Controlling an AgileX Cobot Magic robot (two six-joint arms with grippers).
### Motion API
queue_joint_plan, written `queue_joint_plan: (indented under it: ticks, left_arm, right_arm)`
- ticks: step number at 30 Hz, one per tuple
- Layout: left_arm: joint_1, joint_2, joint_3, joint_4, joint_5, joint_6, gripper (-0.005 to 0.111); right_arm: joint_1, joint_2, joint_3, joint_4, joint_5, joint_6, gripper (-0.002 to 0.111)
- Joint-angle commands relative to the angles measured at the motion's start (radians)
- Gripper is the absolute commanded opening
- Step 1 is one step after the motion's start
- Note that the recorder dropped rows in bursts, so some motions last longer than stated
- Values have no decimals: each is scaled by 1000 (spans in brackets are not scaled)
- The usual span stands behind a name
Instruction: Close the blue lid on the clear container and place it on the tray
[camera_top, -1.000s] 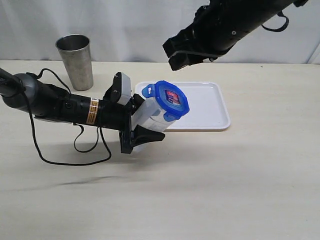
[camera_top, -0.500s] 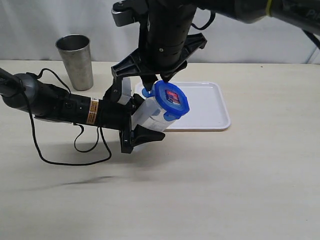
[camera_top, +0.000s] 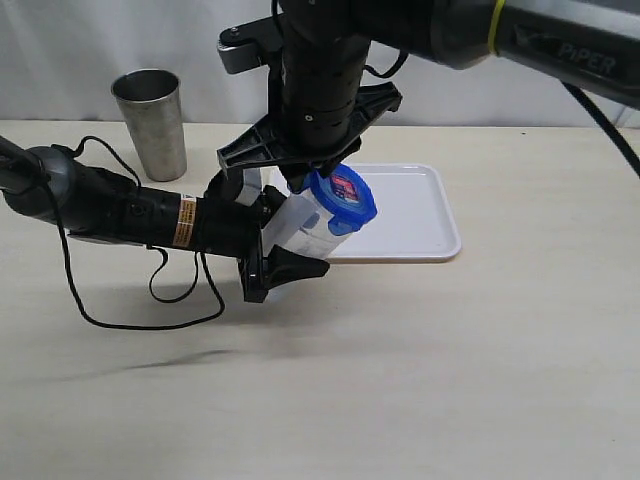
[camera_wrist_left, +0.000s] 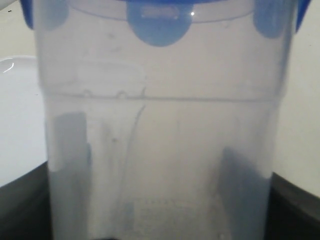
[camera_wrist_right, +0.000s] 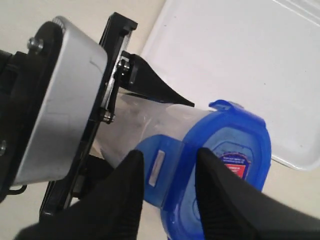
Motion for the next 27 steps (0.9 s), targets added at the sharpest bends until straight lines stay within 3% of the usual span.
queue_joint_plan:
  ticks: [1, 16, 24, 27]
  left_arm:
    - [-2, -10, 1, 15, 1, 13, 0]
    - [-2, -10, 1, 15, -7, 13, 0]
    - [-2, -10, 1, 15, -7, 15, 0]
    - [-2, -10, 1, 15, -7, 15, 0]
  right_arm:
    - [34, 58, 8, -40, 18, -30, 25]
    - [49, 95, 8, -113, 18, -16, 25]
    - [49, 63, 4, -85, 18, -118, 25]
    - [49, 29, 4, -78, 18, -143, 32]
